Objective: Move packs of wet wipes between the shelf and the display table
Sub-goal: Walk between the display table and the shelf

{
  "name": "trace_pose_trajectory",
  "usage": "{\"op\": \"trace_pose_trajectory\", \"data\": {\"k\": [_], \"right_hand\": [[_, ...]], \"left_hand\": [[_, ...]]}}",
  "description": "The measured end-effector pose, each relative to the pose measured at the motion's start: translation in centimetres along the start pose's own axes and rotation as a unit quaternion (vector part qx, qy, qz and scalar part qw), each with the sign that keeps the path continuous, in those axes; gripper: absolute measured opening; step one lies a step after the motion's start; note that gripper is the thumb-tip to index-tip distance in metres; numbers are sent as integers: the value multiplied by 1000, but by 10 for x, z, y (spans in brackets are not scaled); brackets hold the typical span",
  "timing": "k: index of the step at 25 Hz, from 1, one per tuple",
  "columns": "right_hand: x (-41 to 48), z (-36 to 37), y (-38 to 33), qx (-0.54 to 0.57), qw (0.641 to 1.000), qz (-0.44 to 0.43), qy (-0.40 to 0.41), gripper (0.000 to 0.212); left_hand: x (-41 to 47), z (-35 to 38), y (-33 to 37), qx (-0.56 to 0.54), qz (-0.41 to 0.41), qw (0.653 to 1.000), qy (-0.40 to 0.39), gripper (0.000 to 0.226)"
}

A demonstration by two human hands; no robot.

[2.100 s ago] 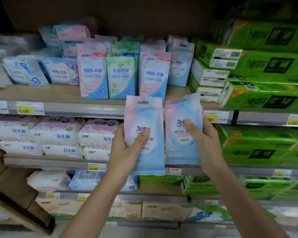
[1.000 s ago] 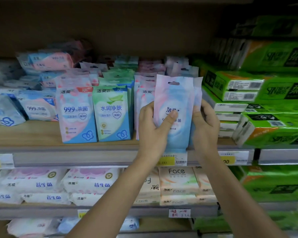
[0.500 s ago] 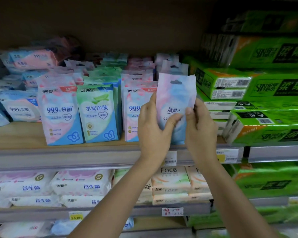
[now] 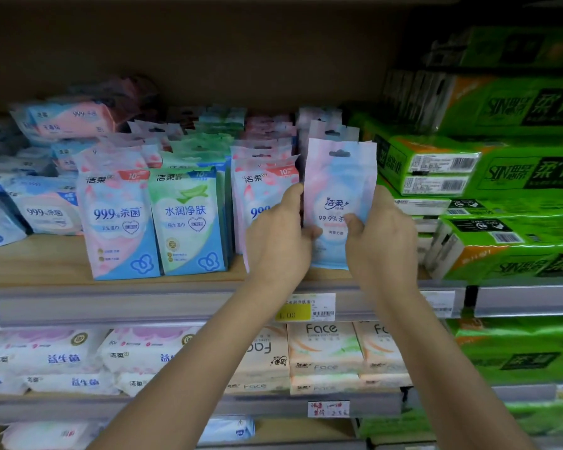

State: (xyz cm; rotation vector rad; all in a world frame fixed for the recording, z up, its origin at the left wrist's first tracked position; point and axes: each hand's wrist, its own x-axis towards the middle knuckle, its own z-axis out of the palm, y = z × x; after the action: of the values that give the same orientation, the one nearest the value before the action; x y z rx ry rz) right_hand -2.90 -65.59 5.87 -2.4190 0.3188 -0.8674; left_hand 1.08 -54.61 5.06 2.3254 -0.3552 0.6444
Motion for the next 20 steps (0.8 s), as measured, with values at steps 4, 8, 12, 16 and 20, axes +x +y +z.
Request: {"op": "trace_pose_trajectory", "data": {"k": [4, 8, 12, 16, 20], "right_hand": [[8, 32, 6, 63, 998, 13, 21, 51], [6, 51, 18, 154, 988, -1, -10, 68], [-3, 53, 23, 150, 987, -54, 18, 50], [0, 50, 27, 93, 993, -49, -52, 32], [13, 51, 29, 113, 982, -38, -144, 48]], "left_hand": [[16, 8, 5, 78, 14, 997, 1, 67], [19, 21, 3, 241, 83, 960, 114, 69], [19, 28, -5, 313, 197, 919, 133, 8], [8, 32, 0, 361, 256, 896, 29, 12], [11, 31, 5, 325, 212, 922, 14, 27]]}}
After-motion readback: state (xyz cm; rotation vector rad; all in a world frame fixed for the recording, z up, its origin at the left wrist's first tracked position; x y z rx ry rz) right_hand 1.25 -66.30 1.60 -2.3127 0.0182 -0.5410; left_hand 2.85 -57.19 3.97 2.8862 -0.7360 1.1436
